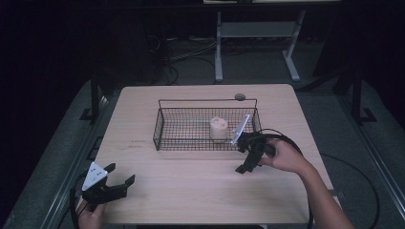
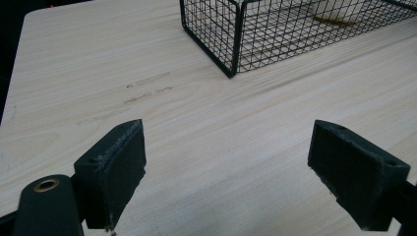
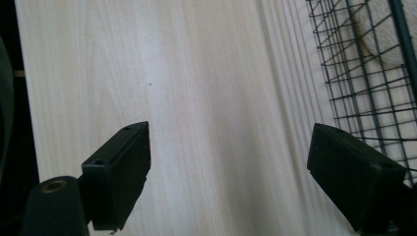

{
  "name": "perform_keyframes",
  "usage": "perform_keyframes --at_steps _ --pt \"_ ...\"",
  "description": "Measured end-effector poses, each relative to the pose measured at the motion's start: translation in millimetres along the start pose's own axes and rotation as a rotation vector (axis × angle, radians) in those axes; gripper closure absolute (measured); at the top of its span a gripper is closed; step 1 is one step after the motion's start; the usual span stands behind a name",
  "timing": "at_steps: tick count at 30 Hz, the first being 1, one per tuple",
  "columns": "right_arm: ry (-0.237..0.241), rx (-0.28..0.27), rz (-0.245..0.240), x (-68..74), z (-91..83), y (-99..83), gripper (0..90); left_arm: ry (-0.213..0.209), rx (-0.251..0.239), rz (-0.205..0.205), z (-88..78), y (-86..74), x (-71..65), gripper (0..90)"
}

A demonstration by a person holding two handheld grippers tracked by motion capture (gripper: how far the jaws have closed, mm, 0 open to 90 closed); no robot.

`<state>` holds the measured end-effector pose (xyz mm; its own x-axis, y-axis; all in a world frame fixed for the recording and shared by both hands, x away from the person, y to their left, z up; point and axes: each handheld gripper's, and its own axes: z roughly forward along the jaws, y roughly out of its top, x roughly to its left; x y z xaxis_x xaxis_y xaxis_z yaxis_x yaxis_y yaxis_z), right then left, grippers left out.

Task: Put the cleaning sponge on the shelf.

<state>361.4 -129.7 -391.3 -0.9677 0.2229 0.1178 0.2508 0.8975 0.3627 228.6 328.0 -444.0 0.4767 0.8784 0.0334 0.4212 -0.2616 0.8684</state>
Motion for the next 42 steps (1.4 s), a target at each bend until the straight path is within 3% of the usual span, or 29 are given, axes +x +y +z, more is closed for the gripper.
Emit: perform_keyframes --at_steps 42 --pt "-0.015 -0.045 0.022 26.3 10.2 -37.4 16.3 0.002 0.002 0.003 -0.6 -0.1 -0.9 13.7"
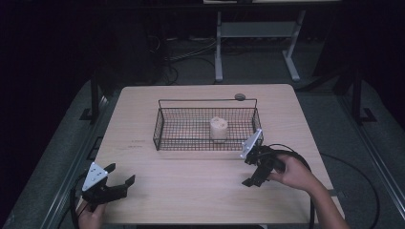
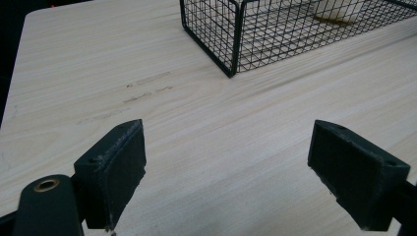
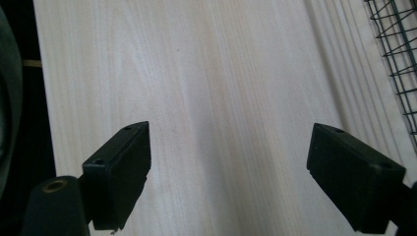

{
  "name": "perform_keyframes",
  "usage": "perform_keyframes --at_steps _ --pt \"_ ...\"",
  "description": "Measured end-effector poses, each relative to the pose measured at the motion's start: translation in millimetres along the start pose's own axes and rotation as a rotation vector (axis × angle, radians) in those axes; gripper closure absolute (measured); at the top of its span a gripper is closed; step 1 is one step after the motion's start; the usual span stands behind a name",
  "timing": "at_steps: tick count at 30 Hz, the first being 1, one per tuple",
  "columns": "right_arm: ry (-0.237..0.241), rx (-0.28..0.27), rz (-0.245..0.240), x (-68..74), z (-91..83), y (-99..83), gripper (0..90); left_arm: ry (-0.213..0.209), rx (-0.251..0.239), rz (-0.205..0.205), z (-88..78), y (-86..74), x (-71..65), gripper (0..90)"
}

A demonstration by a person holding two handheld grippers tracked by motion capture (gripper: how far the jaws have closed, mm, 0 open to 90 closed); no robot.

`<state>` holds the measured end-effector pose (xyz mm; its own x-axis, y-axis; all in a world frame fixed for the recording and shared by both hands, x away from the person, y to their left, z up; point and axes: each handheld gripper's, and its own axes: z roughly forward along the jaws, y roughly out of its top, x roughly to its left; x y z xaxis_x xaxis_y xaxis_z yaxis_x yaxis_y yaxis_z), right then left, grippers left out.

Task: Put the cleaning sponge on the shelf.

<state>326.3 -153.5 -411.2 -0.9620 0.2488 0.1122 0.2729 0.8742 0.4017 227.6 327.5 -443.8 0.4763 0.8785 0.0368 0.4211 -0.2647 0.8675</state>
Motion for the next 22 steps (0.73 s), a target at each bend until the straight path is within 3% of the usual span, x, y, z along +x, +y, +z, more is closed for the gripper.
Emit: perform_keyframes --at_steps 12,22 --pt "-0.015 -0.003 -0.003 10.9 -1.3 -8.8 16.3 0.001 0.000 -0.002 0.5 0.0 -0.6 13.7" --pt "-0.013 -0.037 0.002 15.2 -0.3 -16.2 16.3 0.000 0.002 0.003 1.2 0.2 -0.2 13.7"
